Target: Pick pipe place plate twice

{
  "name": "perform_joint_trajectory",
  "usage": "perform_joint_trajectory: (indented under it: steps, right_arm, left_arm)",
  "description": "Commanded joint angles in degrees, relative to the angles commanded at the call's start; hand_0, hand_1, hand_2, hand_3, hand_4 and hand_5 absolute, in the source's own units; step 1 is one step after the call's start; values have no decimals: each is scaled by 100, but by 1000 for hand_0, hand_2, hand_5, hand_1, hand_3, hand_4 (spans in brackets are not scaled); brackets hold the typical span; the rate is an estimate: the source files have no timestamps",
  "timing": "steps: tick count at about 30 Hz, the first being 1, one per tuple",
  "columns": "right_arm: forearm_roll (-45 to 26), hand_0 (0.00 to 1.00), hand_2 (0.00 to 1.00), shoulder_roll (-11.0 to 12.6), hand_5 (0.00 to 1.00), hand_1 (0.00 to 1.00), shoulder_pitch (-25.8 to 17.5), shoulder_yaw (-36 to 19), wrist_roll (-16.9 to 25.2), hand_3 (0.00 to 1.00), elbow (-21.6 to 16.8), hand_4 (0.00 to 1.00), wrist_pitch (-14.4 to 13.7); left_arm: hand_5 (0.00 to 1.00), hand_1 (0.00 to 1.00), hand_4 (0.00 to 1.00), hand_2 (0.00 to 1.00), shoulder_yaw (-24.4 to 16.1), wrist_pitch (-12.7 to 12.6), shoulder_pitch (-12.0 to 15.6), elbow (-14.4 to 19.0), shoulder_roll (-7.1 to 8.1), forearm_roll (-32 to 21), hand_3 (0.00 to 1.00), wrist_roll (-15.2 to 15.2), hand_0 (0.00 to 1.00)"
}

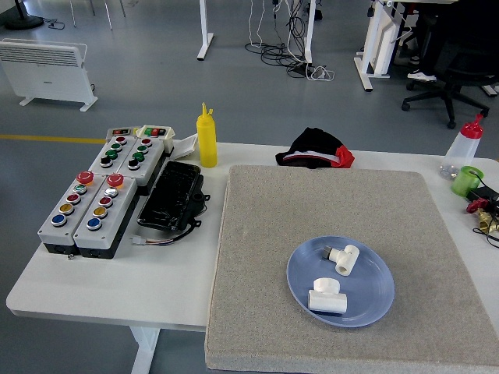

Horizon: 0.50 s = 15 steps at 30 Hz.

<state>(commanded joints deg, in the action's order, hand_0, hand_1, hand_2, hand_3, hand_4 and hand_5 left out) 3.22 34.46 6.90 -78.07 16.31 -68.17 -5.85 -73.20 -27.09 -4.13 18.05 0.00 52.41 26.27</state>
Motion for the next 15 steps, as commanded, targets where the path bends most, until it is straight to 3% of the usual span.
perform_joint_trajectory:
  steps: [8,15]
  right_arm:
    - [506,953,959,-136,578,864,-491,-303,-113,929,-415,564,-227]
    - [927,969,977,-252,584,884,-828,-600,-259,943,-732,570,-176]
  left_arm:
    - [998,570,442,583,-280,-33,207,37,0,353,567,93,582]
    - [998,574,441,589,-290,-54,367,34,0,361,574,73,582]
